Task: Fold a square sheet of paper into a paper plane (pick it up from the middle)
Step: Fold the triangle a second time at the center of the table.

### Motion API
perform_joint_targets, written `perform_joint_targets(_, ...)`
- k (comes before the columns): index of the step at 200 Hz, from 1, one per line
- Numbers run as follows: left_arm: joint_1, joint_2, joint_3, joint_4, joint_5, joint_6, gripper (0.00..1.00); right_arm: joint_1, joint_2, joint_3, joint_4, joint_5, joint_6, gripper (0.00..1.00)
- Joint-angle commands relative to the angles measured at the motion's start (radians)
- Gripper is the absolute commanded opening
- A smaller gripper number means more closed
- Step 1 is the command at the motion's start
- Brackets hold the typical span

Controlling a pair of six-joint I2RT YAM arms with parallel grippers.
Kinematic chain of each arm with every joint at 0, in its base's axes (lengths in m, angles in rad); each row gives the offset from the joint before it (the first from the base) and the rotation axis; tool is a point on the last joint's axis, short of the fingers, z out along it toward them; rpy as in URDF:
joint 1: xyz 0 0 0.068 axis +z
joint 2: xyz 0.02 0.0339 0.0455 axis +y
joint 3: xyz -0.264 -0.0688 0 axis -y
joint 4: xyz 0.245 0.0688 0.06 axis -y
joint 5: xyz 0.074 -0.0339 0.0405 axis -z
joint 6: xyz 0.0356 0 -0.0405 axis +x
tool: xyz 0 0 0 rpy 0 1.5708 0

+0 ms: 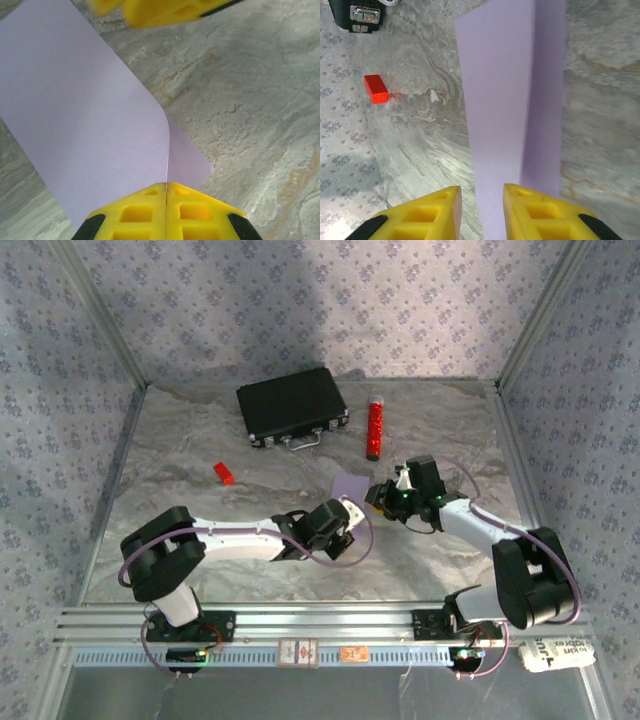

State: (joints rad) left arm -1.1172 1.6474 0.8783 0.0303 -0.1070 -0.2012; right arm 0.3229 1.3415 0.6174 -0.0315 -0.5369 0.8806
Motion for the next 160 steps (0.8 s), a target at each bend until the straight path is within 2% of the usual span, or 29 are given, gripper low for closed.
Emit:
perform_joint_targets(1,0.016,-0.029,0.025,-0.039,0.147,-0.155,0.00,-0.027,-0.067,-0.031,-0.119,0.056,-0.046,0.31)
perform_joint_targets(74,0.017,-0.003,0.042,-0.021,0.256,-0.405,0.00,-0.099,-0.199,-0.108,-0.196,0.009,-0.081,0.34)
perform_joint_targets(137,0.016,-0.112,-0.072,0.081,0.091,-0.603,0.00,-0.087,-0.178,-0.110,-0.188,-0.040,-0.107,0.29)
perform_joint_targets(160,0.018,-0.126,-0.094,0.079,0.056,-0.617,0.00,-0.072,-0.161,-0.096,-0.183,-0.048,-0.114,0.28)
